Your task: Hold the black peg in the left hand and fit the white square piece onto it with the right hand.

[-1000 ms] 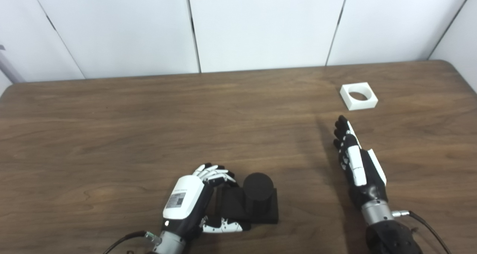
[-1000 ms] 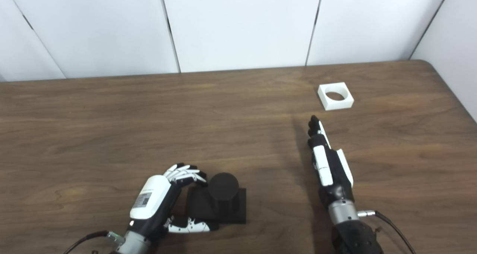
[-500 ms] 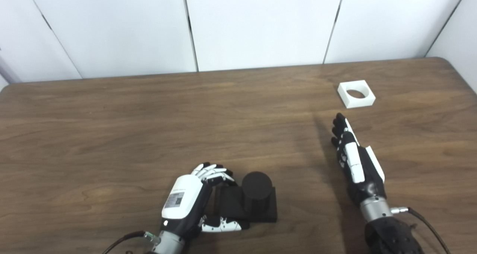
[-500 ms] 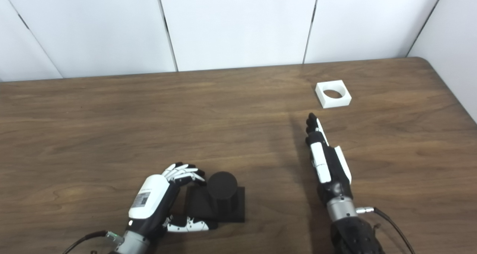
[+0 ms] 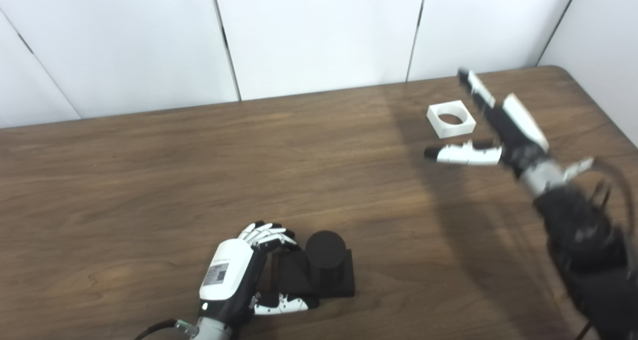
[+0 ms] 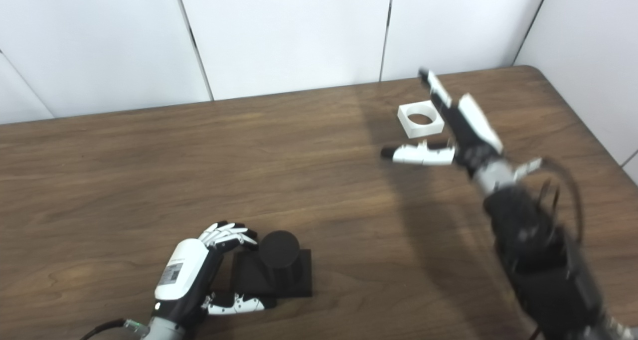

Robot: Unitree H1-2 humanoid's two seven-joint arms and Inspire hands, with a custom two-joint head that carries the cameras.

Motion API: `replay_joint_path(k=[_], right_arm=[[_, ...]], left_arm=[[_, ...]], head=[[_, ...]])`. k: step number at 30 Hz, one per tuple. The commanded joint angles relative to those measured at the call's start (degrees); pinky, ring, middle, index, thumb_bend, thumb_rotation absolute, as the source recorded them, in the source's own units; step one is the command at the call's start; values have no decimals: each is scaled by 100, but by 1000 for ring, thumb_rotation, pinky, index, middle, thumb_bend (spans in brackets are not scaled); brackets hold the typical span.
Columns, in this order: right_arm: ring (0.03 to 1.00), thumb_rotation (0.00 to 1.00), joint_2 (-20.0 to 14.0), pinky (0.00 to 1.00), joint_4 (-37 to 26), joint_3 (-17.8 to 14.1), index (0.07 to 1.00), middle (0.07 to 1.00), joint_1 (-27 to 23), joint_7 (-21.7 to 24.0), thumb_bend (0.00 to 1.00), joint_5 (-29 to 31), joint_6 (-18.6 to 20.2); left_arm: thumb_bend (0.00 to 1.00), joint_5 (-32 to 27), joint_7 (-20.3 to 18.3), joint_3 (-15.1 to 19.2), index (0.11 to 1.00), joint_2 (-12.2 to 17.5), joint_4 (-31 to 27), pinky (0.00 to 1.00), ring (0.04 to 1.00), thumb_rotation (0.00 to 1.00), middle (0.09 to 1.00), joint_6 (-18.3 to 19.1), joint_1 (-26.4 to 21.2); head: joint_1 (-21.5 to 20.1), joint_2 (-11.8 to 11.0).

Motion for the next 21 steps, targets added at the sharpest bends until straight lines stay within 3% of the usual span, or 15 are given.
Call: replay_joint_path(k=[1,6,11,14,17,21], right_arm=[[1000,249,-237,990,113,72,992,999,-310,364,904,-404,-2],[1000,189,-659,996,548,267,969,1000,-855,958,906,-1148,-5],[1000,181,-803,1000,1167,413,952,1000,-1447,1294,866,-1629,-3],[1000,110,-897,1000,1593,584,947,1000,-1804,1524,887,-1956,-2],[1000,53,-1146,1000,1908,959,927,1000,-2121,1831,918,-2282,-35],[1000,54,-1438,1000,2354,1490,899,1000,-2533,2180,956,-2652,-243]], left_arm=[[516,-32,-252,-54,486,18,260,905,829,43,762,82,27],[517,-44,-190,-34,486,-10,372,887,822,42,756,-3,-27],[517,-12,-249,-31,486,-56,349,887,823,42,757,47,-65],[517,40,-291,-47,486,-83,279,889,822,42,756,100,-65],[517,91,-319,-52,486,-98,226,883,820,42,754,121,-54],[518,113,-369,-49,486,-115,174,882,822,43,756,164,-33]], head=[[-245,-27],[-514,-42],[-703,-107],[-720,-126],[-718,-140],[-751,-155]])
